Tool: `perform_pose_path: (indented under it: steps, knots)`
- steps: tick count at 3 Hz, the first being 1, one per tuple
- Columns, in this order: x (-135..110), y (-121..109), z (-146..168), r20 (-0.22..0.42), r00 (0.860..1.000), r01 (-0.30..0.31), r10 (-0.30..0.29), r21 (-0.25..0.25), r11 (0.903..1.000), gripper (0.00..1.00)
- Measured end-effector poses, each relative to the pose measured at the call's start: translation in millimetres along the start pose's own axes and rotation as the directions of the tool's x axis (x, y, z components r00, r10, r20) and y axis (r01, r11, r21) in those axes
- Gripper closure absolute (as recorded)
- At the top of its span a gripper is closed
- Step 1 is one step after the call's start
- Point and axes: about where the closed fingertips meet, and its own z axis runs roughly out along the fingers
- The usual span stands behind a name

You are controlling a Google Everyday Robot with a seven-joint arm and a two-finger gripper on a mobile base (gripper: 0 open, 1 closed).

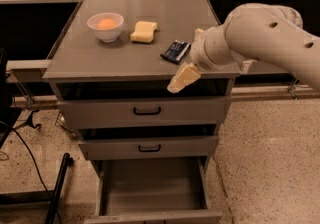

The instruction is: Place rxbar blueberry into bottom drawer

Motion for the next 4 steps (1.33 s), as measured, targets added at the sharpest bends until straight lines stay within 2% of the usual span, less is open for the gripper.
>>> perform_pose_path:
  steps: [1, 2, 3, 4]
  knots:
    - [-1, -13, 7, 0.024, 1.0, -0.016, 0.015, 0.051, 0.9986, 0.0]
    - [-6, -28, 13, 0.049, 0.999, -0.025, 0.021, 0.096, 0.9951, 0.26]
    - [-10, -35, 17, 0.064, 0.998, -0.027, 0.019, 0.114, 0.9932, 0.43]
    - [-14, -40, 22, 0.076, 0.997, -0.025, 0.016, 0.125, 0.9919, 0.44]
